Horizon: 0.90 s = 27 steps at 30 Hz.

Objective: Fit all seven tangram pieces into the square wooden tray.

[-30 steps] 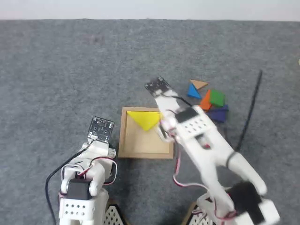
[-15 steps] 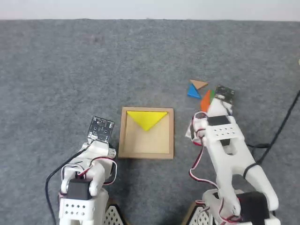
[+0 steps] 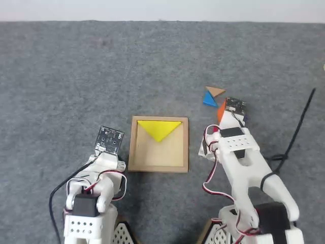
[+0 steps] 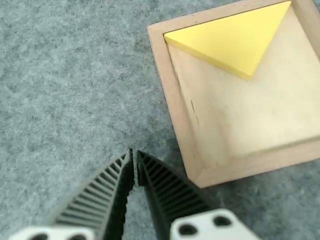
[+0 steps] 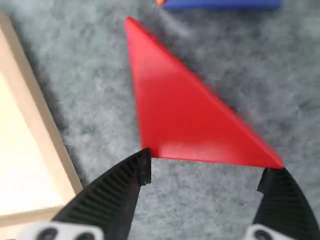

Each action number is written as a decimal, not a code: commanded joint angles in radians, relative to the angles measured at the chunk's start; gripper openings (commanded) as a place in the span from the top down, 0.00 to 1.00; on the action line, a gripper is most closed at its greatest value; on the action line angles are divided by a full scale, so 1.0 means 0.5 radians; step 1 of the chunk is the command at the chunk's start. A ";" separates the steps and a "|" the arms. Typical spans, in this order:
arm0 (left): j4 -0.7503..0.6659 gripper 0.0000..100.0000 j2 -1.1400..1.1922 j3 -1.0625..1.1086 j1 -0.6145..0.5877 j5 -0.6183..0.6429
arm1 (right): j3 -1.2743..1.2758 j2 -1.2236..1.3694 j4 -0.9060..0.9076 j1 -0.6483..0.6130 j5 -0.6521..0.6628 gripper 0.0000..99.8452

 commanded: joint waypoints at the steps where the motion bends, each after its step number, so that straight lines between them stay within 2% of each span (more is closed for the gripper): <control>1: 0.009 0.98 -0.018 -0.011 -0.003 0.009 | -0.021 0.011 -0.023 -0.017 0.049 0.65; 7: 0.009 0.98 -0.018 -0.011 -0.003 0.009 | -0.046 0.008 -0.005 -0.011 0.071 0.64; 10: 0.009 0.98 -0.018 -0.011 -0.003 0.009 | -0.120 0.008 0.204 -0.017 0.249 0.58; 13: 0.009 0.98 -0.018 -0.011 -0.003 0.009 | -0.206 0.008 0.382 0.035 0.295 0.53; 20: 0.009 0.98 -0.018 -0.011 -0.003 0.009 | -0.282 0.029 0.391 0.109 0.470 0.53; 27: 0.009 0.98 -0.018 -0.011 -0.003 0.009 | -0.279 0.029 0.324 0.044 0.242 0.53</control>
